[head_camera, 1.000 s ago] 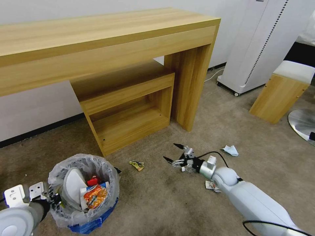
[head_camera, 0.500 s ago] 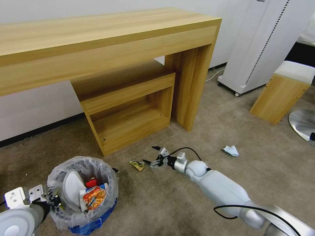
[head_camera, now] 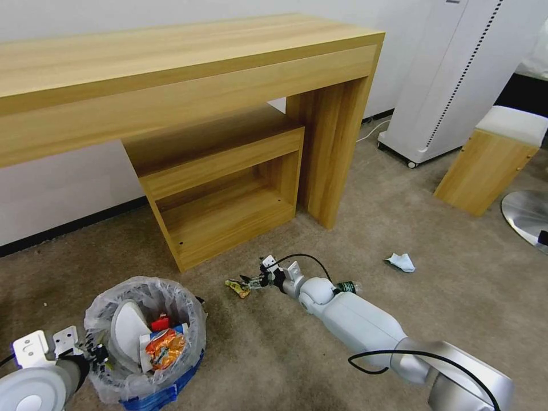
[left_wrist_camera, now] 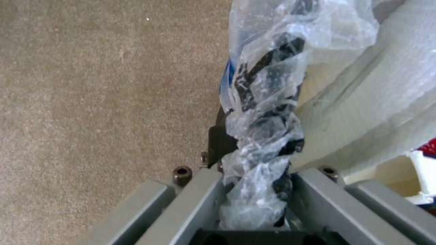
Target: Pick up the trash bin and place the garbage on the floor into it.
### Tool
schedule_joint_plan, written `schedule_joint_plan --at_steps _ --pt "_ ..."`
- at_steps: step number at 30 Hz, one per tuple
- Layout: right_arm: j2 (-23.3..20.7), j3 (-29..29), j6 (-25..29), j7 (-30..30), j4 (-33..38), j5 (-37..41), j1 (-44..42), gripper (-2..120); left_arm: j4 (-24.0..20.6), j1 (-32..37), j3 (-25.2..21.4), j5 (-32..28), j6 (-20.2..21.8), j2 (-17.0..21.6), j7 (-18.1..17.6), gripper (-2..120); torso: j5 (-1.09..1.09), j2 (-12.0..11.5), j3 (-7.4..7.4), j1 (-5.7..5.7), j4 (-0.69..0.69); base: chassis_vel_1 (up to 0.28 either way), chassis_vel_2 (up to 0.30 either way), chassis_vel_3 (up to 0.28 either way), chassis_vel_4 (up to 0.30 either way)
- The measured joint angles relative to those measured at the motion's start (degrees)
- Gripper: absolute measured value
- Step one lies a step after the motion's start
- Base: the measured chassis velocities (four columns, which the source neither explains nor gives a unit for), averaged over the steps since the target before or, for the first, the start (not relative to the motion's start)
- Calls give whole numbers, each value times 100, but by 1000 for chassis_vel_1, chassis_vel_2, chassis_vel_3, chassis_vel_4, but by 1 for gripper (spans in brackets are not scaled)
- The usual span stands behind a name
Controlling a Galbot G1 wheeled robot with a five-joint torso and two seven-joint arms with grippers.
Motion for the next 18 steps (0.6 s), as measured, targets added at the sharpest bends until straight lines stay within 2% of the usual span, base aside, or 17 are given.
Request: schedule_joint_plan --at_steps 9,18 --pt "287 -207 -98 209 -452 -13 61 100 26 -11 45 90 7 -85 66 0 0 0 0 0 0 0 0 0 0" --pt "574 -249 66 158 -948 -69 117 100 40 -37 31 43 9 -34 76 0 0 0 0 0 0 0 0 0 0"
